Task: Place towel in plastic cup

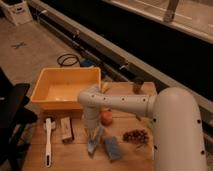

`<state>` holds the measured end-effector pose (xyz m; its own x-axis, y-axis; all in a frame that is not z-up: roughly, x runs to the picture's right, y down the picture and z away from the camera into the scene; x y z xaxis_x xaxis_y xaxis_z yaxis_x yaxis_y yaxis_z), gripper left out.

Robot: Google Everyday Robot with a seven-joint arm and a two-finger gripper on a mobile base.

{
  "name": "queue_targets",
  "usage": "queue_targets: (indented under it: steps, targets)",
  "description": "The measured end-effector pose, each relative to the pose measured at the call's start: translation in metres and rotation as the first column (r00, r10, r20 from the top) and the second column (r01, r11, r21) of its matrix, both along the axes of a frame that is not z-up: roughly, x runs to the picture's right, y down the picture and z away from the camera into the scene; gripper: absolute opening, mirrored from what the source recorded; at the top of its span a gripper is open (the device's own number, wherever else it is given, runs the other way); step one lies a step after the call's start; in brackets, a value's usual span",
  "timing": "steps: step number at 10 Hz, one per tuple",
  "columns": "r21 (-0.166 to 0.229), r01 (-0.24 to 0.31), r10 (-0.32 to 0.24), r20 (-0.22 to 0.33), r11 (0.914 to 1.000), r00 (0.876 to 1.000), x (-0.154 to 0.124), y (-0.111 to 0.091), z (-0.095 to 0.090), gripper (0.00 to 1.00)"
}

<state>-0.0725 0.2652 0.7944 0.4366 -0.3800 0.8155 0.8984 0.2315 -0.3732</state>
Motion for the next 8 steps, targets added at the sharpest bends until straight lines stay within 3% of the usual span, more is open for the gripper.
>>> queue_targets:
  steps: [1, 2, 3, 5, 8]
  targets:
    - [0.016, -0.009, 0.009, -0.001, 0.9998, 1.0, 0.0, -0.002, -0.003, 0.0]
    - [0.061, -0.036, 0.036, -0.002, 0.9975, 0.999, 0.0, -0.007, -0.01, 0.0]
    - [0.124, -0.07, 0.07, 0.001, 0.9899, 0.998, 0.0, -0.018, -0.022, 0.0]
    - [0.23, -0.121, 0.122, 0.009, 0.9655, 0.992, -0.001, -0.048, -0.054, 0.0]
    - [0.309, -0.17, 0.184, -0.019, 0.9359, 0.983, 0.008, -0.087, -0.086, 0.0]
